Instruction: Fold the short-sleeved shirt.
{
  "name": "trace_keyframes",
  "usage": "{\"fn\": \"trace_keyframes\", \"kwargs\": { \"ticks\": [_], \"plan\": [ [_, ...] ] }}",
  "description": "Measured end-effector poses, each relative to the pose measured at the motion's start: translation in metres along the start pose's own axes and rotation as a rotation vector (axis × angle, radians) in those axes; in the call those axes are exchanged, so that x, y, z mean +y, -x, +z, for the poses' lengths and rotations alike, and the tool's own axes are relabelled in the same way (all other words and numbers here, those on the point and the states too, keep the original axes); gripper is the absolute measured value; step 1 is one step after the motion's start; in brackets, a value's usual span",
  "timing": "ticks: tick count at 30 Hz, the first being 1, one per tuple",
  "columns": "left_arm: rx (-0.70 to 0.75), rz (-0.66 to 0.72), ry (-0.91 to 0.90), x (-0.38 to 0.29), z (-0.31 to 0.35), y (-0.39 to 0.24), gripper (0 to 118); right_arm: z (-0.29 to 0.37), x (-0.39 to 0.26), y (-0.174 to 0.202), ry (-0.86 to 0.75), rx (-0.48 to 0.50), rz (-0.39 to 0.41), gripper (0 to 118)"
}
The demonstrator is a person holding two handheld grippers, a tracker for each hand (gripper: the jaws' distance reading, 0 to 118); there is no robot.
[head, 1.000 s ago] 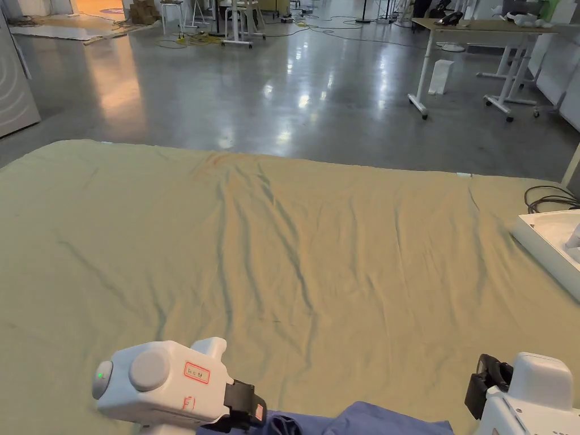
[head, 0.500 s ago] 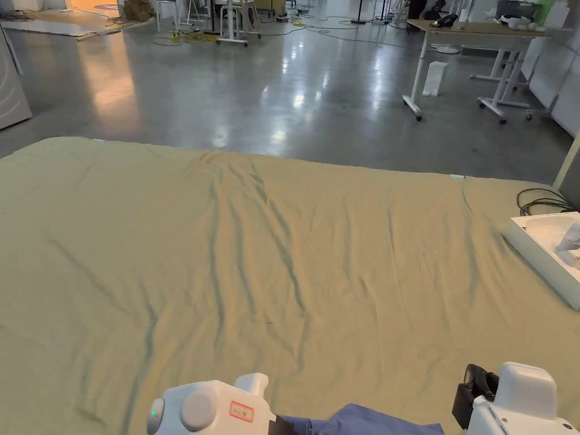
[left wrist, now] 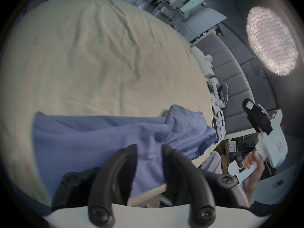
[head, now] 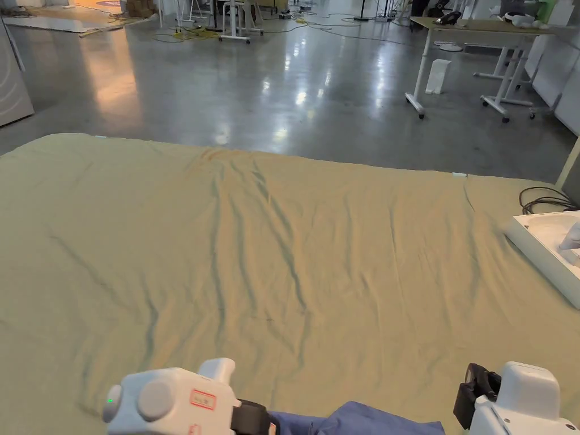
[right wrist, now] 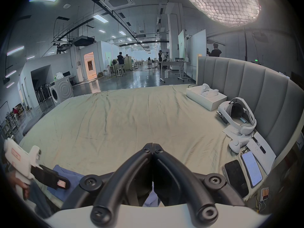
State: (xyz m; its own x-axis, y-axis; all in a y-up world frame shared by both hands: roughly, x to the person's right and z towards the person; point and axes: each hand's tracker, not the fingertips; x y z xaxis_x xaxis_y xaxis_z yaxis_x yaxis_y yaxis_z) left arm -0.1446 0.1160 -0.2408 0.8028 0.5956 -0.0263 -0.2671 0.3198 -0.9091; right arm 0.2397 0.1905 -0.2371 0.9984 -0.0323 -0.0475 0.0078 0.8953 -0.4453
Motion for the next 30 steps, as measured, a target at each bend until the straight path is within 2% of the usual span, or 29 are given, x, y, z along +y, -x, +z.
{"fn": "trace_keyframes", "kwargs": {
  "ticks": [3,5,10,16,25,30],
  "plan": [
    [0.042,-0.011,-0.065,0.005,0.033,0.028,58,0.001,0.001,0.0,-0.004,0.003,-0.003,0],
    [0.08,-0.003,-0.101,0.005,0.049,0.047,66,0.0,0.003,0.001,-0.008,0.009,-0.007,0],
    [0.098,0.038,-0.104,-0.002,0.065,0.096,66,-0.001,0.008,0.008,-0.016,0.023,-0.006,0],
    [0.01,0.122,-0.046,-0.012,0.037,0.14,66,0.001,0.012,0.018,-0.04,0.043,0.003,0],
    [-0.187,0.15,-0.066,-0.017,0.018,0.152,66,0.011,0.018,0.034,-0.147,0.08,0.034,0],
    [-0.215,0.154,-0.065,-0.016,0.012,0.152,65,0.013,0.022,0.045,-0.182,0.095,0.048,0]
  ]
}}
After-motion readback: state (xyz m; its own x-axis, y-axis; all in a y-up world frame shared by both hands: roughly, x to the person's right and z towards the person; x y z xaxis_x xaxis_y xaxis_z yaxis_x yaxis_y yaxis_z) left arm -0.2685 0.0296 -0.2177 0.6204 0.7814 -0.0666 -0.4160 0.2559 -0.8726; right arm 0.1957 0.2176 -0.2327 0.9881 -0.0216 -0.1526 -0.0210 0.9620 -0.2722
